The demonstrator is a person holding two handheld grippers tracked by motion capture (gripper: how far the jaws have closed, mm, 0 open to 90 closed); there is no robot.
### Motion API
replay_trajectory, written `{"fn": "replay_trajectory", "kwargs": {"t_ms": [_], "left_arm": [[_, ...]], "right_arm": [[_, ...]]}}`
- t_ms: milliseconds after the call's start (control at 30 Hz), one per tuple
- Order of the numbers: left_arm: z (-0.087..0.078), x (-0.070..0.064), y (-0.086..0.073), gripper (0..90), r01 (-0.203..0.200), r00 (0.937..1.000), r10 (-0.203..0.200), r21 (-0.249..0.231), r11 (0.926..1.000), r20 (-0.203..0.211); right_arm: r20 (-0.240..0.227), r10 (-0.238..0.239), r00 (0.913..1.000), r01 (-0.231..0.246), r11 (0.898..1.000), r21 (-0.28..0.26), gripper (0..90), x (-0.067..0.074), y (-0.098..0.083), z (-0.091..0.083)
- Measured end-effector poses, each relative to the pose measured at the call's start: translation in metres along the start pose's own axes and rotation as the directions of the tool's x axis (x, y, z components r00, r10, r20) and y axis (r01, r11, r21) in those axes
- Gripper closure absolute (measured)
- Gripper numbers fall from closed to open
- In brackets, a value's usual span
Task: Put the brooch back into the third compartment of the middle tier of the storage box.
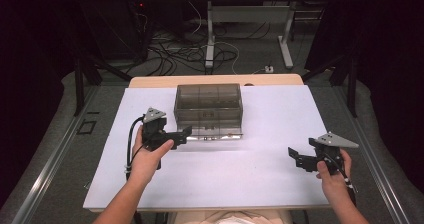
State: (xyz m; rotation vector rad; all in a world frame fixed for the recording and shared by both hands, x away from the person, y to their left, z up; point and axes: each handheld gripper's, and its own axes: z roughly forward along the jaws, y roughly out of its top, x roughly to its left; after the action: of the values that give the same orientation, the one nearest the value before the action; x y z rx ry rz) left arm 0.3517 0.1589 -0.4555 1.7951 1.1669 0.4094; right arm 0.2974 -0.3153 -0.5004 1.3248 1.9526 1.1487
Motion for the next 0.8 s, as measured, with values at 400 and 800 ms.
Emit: {"fn": "replay_trajectory", "kwargs": {"t_ms": [400,800], "left_arm": [[-0.019,0.028,-0.028,0.3,0.051,0.9964,-0.053,-0.036,0.9980,-0.066],[-0.028,0.048,-0.054,0.6,0.073,0.9929,-0.078,-0.049,0.9961,-0.090]], "right_arm": [[0.005,0.006,1.0000,-0.006,1.000,0.000,15.4,-0.001,-0.001,0.000],[0.001,0.007,1.0000,-0.007,1.000,0.009,15.4,-0.001,-0.002,0.002]]}}
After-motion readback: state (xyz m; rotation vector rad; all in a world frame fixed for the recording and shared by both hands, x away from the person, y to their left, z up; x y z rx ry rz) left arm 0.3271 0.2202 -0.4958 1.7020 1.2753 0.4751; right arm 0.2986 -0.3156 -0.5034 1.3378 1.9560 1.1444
